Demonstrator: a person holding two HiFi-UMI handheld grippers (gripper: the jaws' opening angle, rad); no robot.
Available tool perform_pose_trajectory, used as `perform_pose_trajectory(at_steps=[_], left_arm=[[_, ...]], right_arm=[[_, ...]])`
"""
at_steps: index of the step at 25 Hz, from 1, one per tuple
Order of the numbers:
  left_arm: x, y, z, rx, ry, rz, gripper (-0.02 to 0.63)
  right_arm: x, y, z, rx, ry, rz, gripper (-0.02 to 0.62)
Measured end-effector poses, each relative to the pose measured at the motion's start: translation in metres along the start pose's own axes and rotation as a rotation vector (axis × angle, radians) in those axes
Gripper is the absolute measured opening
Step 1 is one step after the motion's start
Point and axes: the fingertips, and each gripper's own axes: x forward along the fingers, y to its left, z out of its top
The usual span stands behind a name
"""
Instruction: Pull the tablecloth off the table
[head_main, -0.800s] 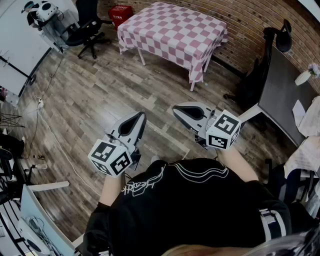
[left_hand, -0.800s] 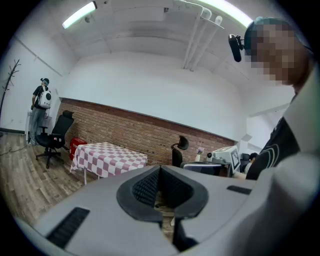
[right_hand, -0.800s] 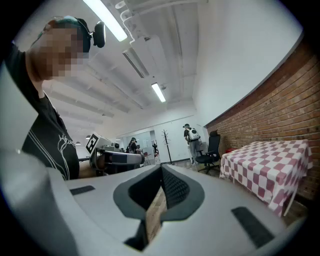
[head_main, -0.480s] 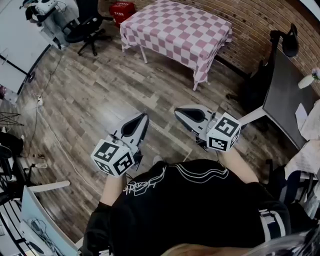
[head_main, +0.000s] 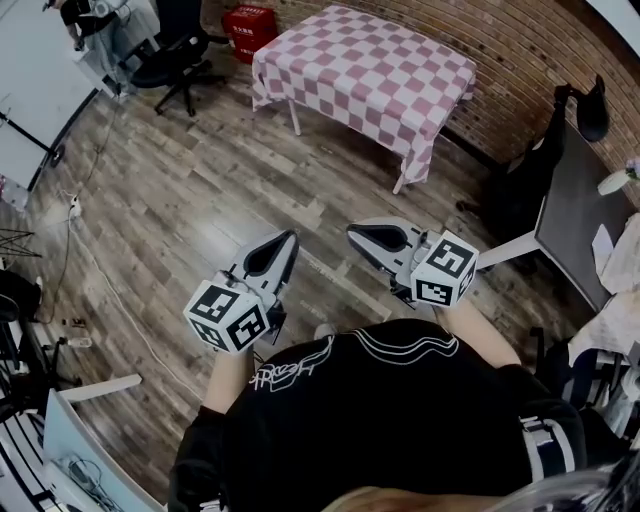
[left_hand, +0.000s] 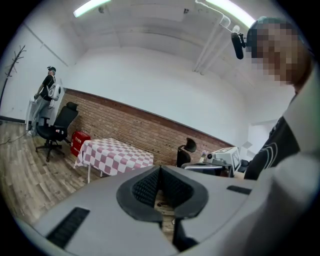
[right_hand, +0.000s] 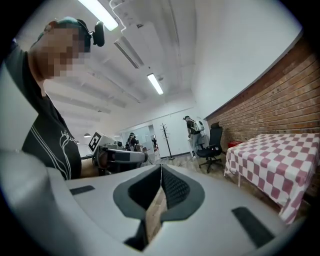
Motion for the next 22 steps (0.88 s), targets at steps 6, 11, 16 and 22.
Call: perform_pose_trajectory(at_steps=[6, 11, 16, 22], left_arm=[[-0.025, 0.054, 0.017, -0.021, -0.019, -0.003, 0.005], [-0.039, 0.084, 0.020, -0.035, -0.018, -0.017, 0.005], [-0.036, 0.105, 0.020, -0.034, -0.028, -0.022, 0.006], [-0.006, 0.136, 0.034, -0.030, -0.011, -0.017, 0.006]], right_arm=[[0.057, -0.002, 0.012, 0.007, 0.018, -0.013, -0.003], [0.091, 0.003, 0.012, 0.006, 0.019, -0.011, -0.003], [0.110, -0.008, 0.013, 0.018, 0.010, -0.012, -0.003], [0.129, -0.050, 0.024, 0.059, -0.007, -0.022, -0.003]])
